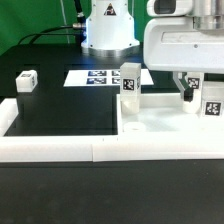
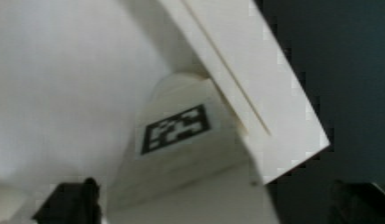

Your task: Assemble square table

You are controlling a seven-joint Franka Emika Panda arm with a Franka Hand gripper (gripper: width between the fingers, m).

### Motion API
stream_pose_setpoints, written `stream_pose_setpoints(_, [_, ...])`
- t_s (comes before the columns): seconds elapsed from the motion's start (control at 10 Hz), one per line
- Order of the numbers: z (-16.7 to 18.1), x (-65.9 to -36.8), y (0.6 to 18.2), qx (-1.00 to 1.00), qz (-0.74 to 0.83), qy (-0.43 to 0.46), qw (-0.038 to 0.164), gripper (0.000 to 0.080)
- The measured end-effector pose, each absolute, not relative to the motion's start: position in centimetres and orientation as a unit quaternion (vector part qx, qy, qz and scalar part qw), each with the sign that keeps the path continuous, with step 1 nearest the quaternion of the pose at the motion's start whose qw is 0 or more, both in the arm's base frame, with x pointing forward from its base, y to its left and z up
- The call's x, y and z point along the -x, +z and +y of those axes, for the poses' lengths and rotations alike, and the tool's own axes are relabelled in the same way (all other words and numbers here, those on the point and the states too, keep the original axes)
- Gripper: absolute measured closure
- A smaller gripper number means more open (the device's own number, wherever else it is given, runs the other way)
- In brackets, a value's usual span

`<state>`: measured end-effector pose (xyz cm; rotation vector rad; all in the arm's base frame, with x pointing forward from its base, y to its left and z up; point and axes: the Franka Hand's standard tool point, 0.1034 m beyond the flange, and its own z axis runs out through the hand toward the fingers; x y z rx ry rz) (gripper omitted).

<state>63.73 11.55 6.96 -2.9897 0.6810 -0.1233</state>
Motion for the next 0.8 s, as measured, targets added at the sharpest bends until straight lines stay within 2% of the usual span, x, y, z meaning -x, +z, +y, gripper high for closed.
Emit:
stream_pose_setpoints(0.2, [11.6,-63.74,6.93,0.977,0.205,-0.042,0.033,0.015])
stream_pose_setpoints(0.3, [11.59,-63.74,6.92,0.975,0.217,-0.042,0.033,0.0266])
stream_pose_setpoints(0.4, [11.57,-63.74,6.92,0.974,0.22,-0.042,0.033,0.0266])
stream_pose_setpoints(0.5, [11.56,-63.73,6.91,0.969,0.24,-0.041,0.034,0.0448])
stream_pose_setpoints(0.6, [11.35,-63.64,6.83,0.961,0.271,-0.038,0.034,0.0508])
stream_pose_setpoints(0.8, [11.18,-63.63,6.82,0.942,0.333,-0.036,0.036,0.0508])
